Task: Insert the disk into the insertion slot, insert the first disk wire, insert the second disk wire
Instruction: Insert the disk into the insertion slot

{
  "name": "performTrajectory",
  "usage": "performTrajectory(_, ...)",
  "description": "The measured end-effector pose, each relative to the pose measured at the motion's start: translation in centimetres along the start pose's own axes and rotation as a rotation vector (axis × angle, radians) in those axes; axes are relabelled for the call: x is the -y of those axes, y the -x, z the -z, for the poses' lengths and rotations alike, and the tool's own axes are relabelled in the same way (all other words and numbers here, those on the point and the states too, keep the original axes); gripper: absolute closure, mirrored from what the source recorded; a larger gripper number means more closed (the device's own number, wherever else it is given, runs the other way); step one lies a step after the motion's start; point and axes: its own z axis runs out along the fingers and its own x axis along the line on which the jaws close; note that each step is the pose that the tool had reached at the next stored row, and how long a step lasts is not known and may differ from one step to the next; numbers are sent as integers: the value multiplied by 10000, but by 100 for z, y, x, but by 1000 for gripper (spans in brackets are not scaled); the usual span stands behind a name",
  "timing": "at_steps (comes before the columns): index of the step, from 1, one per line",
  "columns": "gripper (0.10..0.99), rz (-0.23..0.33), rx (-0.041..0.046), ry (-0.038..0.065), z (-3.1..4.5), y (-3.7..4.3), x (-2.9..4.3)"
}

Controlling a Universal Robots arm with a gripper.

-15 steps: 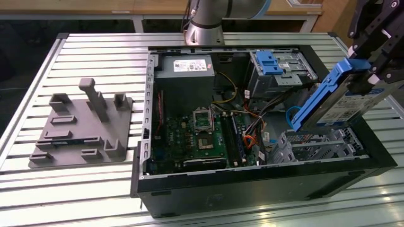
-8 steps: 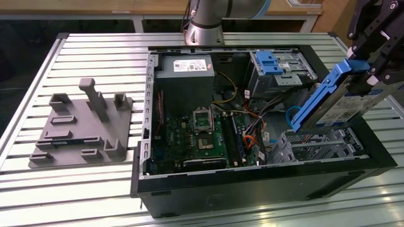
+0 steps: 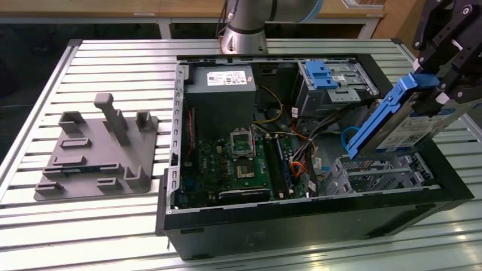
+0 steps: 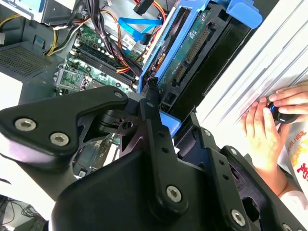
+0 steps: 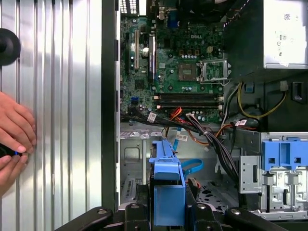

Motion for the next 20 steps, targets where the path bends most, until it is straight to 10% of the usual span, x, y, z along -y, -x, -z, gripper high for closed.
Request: performTrajectory(20,725,0,-1,0,-79,-10,1)
